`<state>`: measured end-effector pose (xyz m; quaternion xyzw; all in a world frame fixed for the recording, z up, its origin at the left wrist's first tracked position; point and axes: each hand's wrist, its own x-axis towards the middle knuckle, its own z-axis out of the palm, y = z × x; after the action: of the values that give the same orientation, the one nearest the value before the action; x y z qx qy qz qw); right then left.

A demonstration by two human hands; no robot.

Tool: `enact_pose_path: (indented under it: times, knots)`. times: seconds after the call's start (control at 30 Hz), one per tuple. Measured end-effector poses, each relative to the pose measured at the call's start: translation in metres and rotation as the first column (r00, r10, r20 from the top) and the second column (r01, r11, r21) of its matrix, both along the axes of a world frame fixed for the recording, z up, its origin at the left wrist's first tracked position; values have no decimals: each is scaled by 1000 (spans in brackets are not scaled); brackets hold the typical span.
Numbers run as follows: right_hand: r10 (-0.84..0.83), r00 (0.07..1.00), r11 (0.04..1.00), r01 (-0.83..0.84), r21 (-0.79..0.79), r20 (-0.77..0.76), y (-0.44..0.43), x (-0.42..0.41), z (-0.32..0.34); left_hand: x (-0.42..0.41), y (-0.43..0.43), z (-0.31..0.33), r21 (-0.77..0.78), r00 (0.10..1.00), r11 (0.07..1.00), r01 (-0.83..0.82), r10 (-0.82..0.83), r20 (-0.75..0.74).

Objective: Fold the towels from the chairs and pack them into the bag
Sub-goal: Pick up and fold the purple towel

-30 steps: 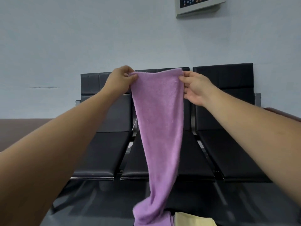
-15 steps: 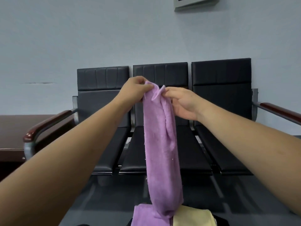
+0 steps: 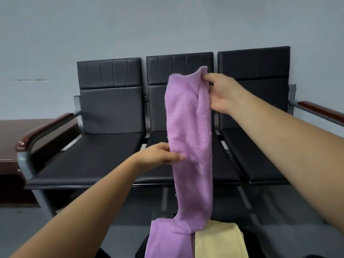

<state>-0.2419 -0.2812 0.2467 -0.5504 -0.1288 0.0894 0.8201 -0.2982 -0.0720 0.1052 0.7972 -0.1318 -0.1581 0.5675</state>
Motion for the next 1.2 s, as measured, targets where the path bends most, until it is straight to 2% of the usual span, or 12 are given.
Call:
enact_pose_path:
  times: [0.07,0.13,0.23,0.3,0.4,0.53,0.6,0.7,0.83,0.93,1.0,1.2]
  knots:
    - [-118,992,976,125,-181,49,-1,14,-16,-3,-6,-1,-283,996,958,-40,16,-85]
    - [-190,979,907,203,-368,72,-3,28,-40,-4,-11,4,-445,990,889,-104,48,-134]
    - [-216,959,883,111,-457,-184,-6,41,-83,-3,-17,14,-580,986,801,-148,76,-146]
    - [-115,927,933,-23,-360,-357,-8,36,-107,-3,-22,20,-649,977,731,-208,120,-178]
    - [144,886,971,-213,-110,-441,-15,24,-135,4,-23,20,-760,966,597,-255,133,-220]
    - [279,862,928,-355,-110,-424,-24,21,-169,19,-14,13,-852,959,443,-280,168,-228]
    - [321,843,900,-413,-137,-432,-26,20,-175,23,-10,12,-850,962,457,-263,185,-199]
    - [376,827,889,-449,-88,-418,-29,18,-173,26,-2,9,-774,967,585,-244,204,-152]
    - [343,896,935,-355,8,-284,-25,17,-152,33,11,3,-642,988,752,-151,136,-73]
    - [293,917,956,-280,86,-271,-24,19,-139,30,14,3,-518,995,850,-100,89,-46]
    - [291,911,957,-280,80,-293,-26,21,-136,29,13,3,-502,995,859,-99,94,-35]
    - [340,890,931,-364,-24,-303,-32,12,-145,29,7,14,-550,977,812,-195,211,-34]
